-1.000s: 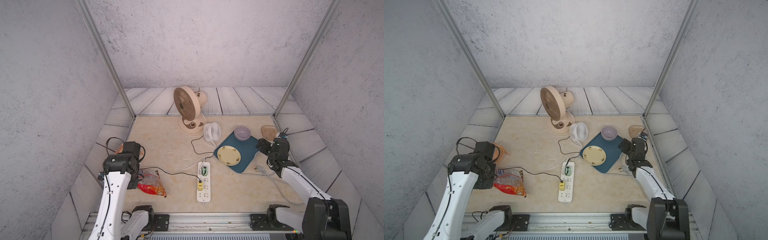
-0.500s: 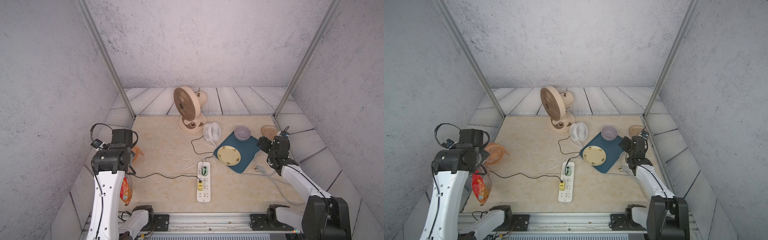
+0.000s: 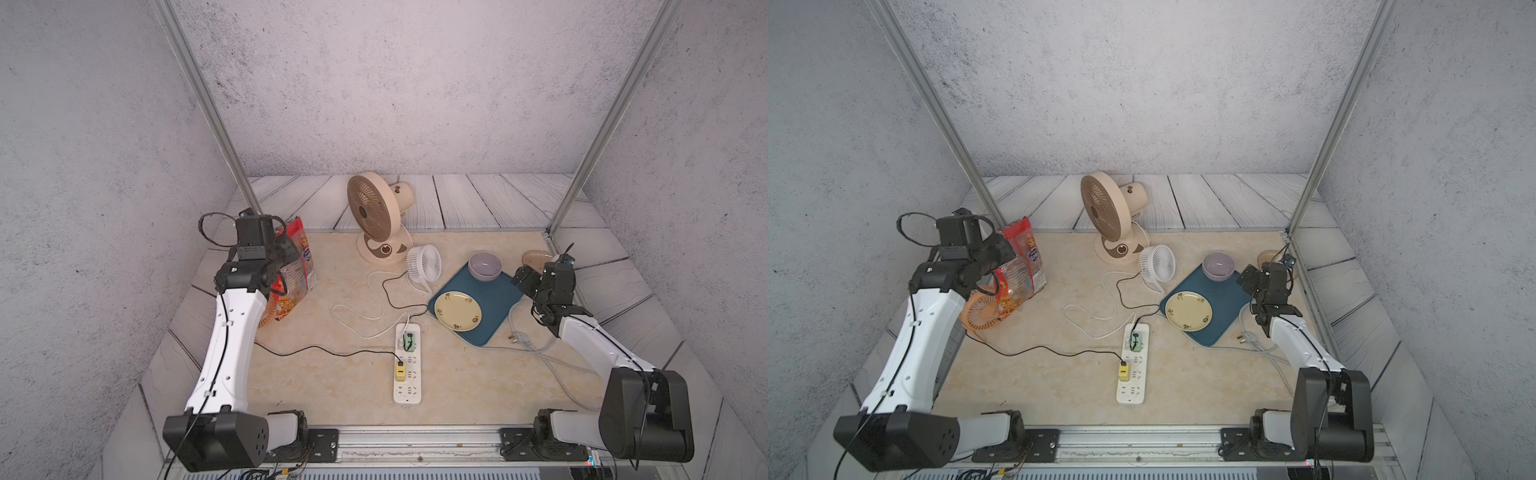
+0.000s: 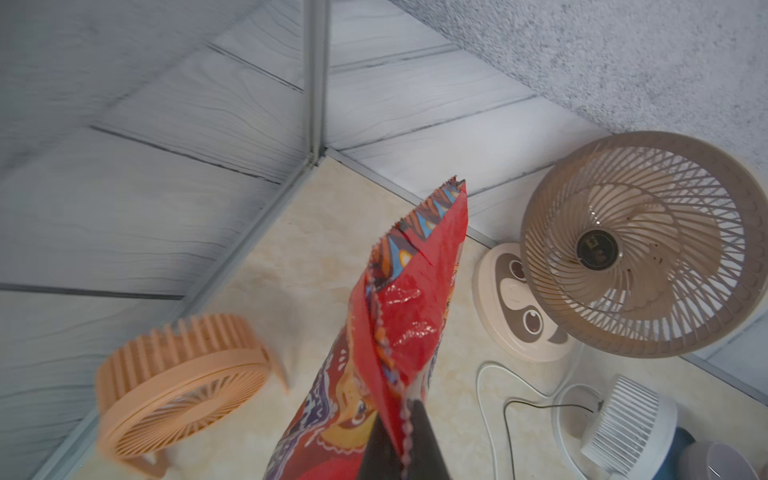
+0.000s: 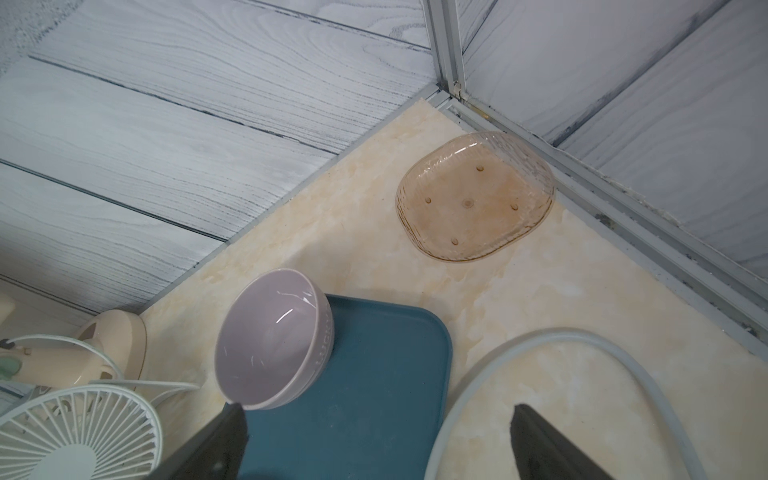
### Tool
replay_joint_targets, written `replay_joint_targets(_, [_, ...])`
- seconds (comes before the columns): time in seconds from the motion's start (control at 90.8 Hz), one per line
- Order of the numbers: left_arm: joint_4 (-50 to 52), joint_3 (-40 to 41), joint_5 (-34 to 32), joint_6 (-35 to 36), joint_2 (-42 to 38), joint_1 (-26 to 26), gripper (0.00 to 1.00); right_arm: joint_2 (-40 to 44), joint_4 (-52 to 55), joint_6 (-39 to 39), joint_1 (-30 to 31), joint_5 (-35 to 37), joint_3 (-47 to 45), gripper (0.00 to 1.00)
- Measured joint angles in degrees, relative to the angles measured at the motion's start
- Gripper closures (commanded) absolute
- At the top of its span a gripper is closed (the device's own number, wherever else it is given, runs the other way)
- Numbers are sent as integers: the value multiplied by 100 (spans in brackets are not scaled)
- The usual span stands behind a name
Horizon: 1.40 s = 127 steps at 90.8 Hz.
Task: Unplug the desk fan from the power strip
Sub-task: Place the distractor at the center of the board.
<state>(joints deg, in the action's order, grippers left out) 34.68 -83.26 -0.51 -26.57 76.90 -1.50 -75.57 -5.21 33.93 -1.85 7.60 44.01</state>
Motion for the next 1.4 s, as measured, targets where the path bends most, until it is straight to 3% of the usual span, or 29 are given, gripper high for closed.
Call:
replay_joint_targets(0.297, [-1276,-562,1163,-728,1775,-7,100,-50,146,-7,-2,13,208,1])
replay_joint_targets(0.517, [-1611,-1375,1768,-1239,3198,-26,100,-153,216,-35,-17,37,428,1])
replay_joint_targets(0.76, [-1770,-2363,1971,-1480,4207,-37,100,-315,339,-103,-33,92,575,1])
replay_joint_targets(0.936, [-1661,-3025,1775,-1486,4822,-55,100,-404,439,-144,-48,122,697,1])
replay_joint_targets(1.002, [-1558,-3191,1635,-1473,4992,-74,87,-426,450,-162,-48,136,748,1])
replay_joint_targets(1.167, [-1329,-3370,1329,-1399,5287,-144,28,-538,483,-227,-50,142,901,1])
replay_joint_targets(1.266, [-1161,-3368,1174,-1329,5388,-190,1,-634,522,-269,-55,138,1016,1])
replay_joint_targets(1.398, [-1040,-3370,990,-1147,5351,-201,2,-748,549,-295,-59,116,1163,1])
